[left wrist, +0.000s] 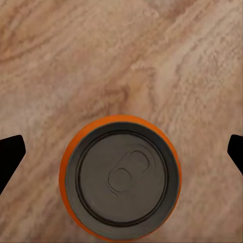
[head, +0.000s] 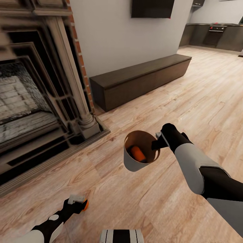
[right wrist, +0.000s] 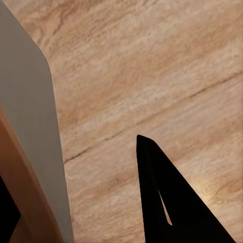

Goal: Put the three can of soda from the living room inside the tash can in the kitchen.

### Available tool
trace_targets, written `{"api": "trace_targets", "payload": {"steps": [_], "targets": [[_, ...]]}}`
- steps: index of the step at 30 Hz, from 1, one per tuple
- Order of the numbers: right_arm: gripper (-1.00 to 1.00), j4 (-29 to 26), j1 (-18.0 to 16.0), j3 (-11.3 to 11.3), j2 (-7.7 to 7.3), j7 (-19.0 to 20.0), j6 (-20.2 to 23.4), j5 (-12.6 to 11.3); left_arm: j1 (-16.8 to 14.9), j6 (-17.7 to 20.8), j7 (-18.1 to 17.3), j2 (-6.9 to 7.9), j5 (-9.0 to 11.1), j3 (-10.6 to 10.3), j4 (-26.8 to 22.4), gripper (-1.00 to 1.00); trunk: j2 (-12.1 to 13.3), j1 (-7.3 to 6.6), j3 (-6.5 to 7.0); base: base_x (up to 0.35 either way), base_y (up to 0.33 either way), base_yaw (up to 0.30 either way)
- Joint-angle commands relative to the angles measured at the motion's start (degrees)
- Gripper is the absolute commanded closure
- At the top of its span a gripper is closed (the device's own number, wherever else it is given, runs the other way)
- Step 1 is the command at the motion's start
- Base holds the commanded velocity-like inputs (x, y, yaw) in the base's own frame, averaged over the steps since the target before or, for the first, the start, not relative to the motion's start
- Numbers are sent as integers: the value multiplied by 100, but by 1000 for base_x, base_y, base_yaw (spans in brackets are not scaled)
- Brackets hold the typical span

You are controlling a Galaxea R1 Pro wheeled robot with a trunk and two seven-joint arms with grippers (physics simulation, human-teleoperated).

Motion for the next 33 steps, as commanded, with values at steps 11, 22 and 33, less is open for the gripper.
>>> {"api": "trace_targets", "payload": {"steps": [11, 22, 33], "targets": [[100, 1, -3, -29, 1, 14, 19, -168, 0, -6, 0, -1, 22, 0, 0, -100, 0, -1, 1, 0, 0, 0], [100, -8, -3, -29, -1, 14, 19, -176, 0, -6, 0, -1, 12, 0, 0, -100, -10, 17, -154, 0, 0, 0], [100, -8, -3, -20, -10, 14, 19, -184, 0, -6, 0, -1, 17, 0, 0, -100, -11, 20, -177, 0, 0, 0]]}}
